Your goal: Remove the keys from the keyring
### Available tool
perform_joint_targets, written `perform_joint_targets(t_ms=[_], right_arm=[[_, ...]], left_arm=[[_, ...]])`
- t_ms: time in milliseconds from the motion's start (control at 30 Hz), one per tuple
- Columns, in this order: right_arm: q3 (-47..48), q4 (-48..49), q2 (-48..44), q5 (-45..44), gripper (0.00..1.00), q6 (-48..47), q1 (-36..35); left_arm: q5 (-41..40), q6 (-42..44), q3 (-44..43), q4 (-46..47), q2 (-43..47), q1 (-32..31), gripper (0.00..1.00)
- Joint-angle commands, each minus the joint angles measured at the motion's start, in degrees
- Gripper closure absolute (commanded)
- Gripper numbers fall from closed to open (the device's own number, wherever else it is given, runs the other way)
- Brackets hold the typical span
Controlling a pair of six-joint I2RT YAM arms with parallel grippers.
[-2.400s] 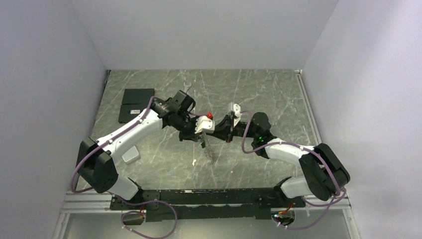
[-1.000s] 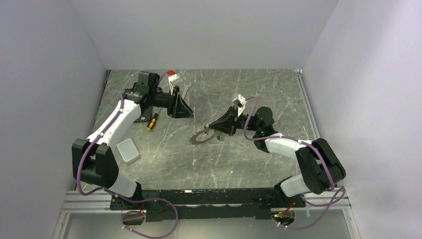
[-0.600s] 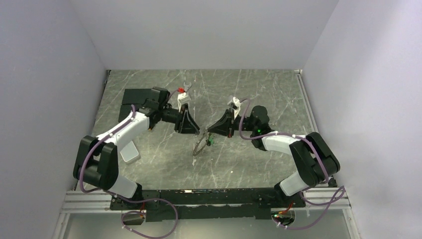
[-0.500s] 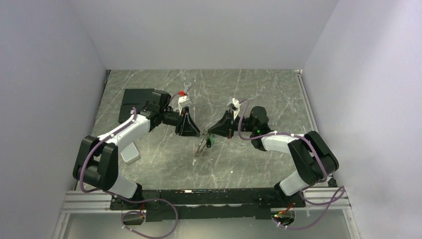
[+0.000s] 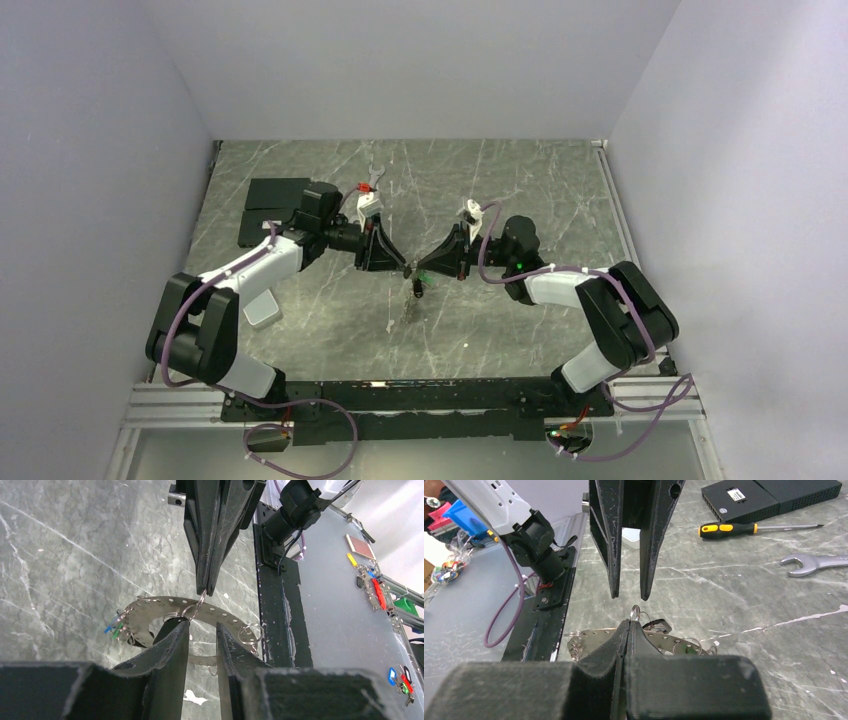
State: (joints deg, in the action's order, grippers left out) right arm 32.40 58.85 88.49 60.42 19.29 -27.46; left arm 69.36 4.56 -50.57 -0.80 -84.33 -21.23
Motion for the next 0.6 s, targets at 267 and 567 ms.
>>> perform_joint_targets(t_ms=[267, 567], right_arm=[[0.56, 5.91, 0.54, 1.62, 1.00, 0.83, 0.11], [0.62, 6.02, 0.78, 1.72, 1.00, 0.99, 0.00]], left_arm=[[0.26, -1.93, 0.16, 4.87, -0.72, -2.24, 0.70], [-0.71, -1.53, 0.47, 5.48, -2.21, -3.48, 0.73]])
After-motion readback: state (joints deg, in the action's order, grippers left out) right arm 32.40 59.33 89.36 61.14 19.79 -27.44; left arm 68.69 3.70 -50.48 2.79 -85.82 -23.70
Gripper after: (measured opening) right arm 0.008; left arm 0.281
